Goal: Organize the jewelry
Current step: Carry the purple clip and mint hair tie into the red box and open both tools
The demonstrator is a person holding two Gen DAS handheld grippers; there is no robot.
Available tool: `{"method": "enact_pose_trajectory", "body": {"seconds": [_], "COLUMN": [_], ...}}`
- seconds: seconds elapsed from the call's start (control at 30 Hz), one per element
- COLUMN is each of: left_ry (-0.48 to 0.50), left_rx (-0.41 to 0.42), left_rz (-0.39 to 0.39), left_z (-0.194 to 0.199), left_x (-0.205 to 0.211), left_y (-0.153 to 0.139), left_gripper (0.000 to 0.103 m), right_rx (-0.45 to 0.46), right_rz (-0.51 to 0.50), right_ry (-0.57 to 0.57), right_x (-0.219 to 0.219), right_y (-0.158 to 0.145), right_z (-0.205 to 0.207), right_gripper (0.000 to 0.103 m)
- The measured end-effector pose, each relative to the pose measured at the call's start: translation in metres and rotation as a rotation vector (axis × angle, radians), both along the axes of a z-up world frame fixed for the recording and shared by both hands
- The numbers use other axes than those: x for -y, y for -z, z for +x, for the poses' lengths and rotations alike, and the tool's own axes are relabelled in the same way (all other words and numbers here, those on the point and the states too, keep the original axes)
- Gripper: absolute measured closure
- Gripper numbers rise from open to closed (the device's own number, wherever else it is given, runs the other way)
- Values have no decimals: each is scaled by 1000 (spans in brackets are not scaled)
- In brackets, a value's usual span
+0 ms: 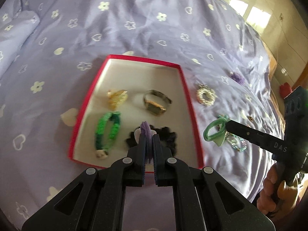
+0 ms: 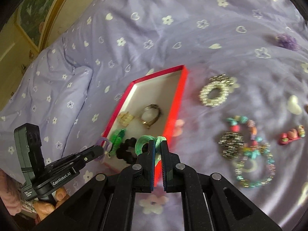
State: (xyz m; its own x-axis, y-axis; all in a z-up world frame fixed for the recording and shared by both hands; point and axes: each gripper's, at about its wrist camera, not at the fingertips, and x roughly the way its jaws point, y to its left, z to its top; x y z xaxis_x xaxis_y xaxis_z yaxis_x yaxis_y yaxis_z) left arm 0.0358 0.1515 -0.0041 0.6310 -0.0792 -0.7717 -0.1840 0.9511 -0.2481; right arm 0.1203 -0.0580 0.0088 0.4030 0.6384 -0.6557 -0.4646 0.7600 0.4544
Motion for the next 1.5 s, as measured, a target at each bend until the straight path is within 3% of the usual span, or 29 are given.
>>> {"method": "enact_pose_trajectory", "body": {"seconds": [0.47,0.93,1.17,1.5], "left_ry": [-65,-39,-27,-27], "left_rx": [-26,-92,-99,-103], "left_rz": [7,62,89,97], "left_z": [5,43,45,44], "left_x": [-42,-47,-43,-39], "left_y": [18,42,46,45], "left_gripper": [98,98,97,82], "right_rx": [-35,-72,-64,-74], "right_rz": [-28,-96,-129,-113], "right_ry": [-59,-62,-84,-75], "right_x": [-51,-79,-87,-81], "right_y": [17,42,46,45], "right_z": [8,40,40,40], "right_gripper": [98,97,92,85]}}
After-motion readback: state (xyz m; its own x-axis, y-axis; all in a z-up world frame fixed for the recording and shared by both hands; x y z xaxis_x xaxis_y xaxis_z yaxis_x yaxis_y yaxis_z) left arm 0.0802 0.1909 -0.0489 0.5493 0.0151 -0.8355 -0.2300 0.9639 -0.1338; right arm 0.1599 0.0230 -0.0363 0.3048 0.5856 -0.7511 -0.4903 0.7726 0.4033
